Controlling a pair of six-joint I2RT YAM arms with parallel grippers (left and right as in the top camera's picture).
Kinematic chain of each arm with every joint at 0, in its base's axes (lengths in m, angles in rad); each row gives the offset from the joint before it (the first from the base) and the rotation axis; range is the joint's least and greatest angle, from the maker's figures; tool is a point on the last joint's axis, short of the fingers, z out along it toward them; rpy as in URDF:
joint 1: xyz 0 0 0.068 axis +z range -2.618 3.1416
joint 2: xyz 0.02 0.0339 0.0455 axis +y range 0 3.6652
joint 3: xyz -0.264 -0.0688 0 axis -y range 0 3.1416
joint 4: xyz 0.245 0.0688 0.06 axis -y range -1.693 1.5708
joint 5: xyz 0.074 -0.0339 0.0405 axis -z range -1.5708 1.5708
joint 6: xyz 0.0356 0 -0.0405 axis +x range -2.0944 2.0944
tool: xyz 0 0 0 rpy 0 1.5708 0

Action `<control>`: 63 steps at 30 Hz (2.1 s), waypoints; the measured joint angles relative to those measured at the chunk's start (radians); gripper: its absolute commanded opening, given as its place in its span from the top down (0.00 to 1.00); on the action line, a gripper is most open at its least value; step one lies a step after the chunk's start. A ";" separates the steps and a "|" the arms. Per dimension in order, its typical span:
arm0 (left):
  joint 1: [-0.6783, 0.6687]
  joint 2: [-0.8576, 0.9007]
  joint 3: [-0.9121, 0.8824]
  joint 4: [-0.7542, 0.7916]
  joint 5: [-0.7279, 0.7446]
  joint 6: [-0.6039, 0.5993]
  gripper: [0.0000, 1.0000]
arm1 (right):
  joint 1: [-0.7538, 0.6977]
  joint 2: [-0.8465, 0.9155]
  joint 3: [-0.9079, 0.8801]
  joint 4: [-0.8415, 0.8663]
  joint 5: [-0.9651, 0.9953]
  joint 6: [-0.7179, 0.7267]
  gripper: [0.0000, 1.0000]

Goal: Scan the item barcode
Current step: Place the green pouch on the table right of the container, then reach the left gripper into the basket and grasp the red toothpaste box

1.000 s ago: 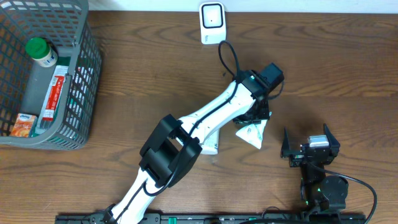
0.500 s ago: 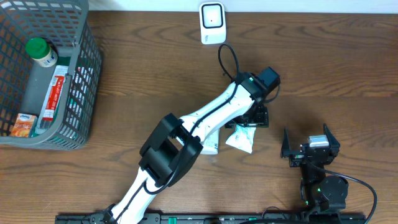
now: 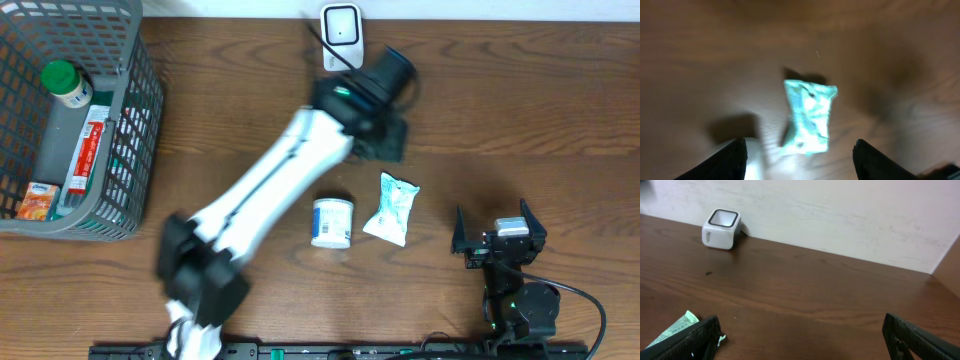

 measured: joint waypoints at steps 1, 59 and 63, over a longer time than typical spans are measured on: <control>0.032 -0.050 0.004 -0.011 -0.032 0.016 0.34 | 0.000 0.000 0.000 0.000 0.000 0.000 0.01; 1.204 0.332 -0.019 0.009 -0.168 0.516 0.37 | 0.000 0.000 0.000 0.000 0.000 0.000 0.01; 1.204 0.332 -0.019 0.010 -0.170 0.518 0.30 | 0.000 0.000 0.000 0.000 0.000 0.000 0.01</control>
